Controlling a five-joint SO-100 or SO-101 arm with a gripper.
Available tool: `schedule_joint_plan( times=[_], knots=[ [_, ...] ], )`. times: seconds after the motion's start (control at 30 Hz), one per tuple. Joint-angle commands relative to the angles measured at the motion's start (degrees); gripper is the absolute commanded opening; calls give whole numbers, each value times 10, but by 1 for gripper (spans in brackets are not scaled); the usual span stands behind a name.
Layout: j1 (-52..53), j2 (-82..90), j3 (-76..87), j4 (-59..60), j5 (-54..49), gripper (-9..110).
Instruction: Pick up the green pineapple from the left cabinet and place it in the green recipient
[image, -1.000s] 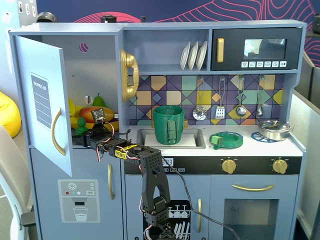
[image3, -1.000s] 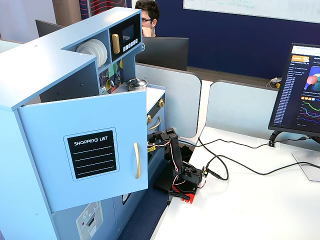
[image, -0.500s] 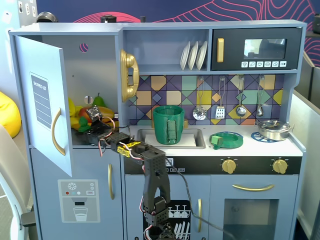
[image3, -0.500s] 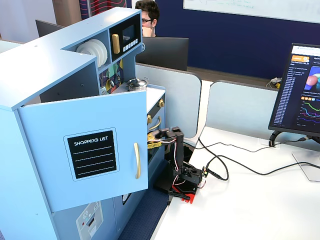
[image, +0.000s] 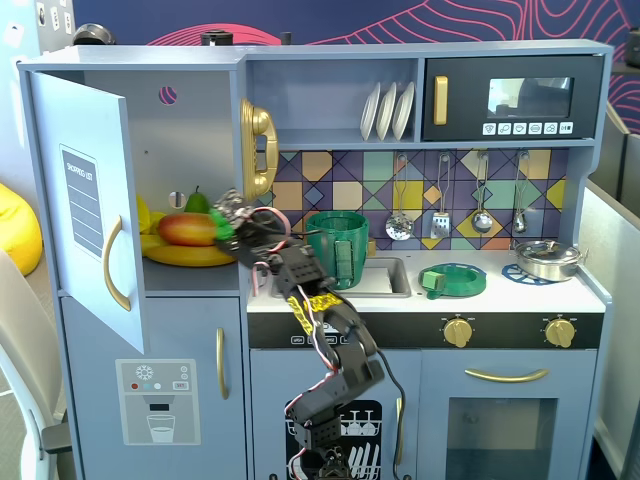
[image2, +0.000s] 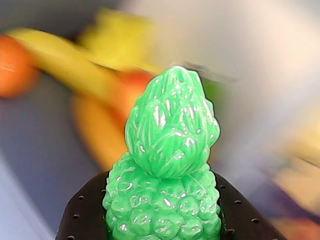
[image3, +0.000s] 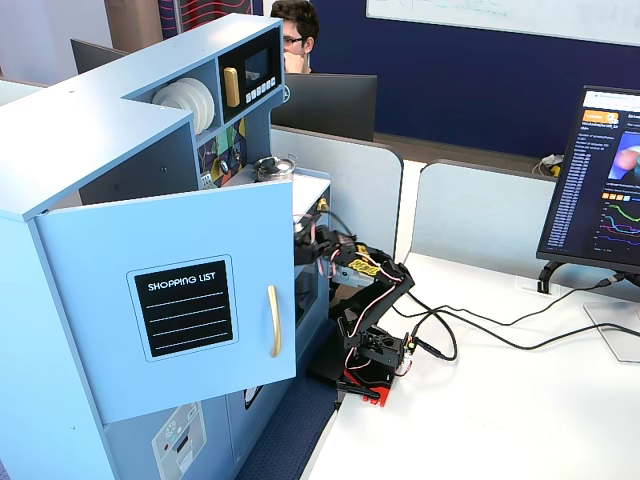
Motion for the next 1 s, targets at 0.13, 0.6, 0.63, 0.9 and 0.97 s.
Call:
schedule_joint_plan(
  times=[0.13,0.6,0.63,0.9,0.97],
  knots=[
    [163,46,-90,70,21,0],
    [389,-307,-298,-163,291,0],
    [395,-337,-314,-183,309,0],
    [390,-436,-392,-178,333,0],
    [379,-427,-382,-174,332,0]
  ],
)
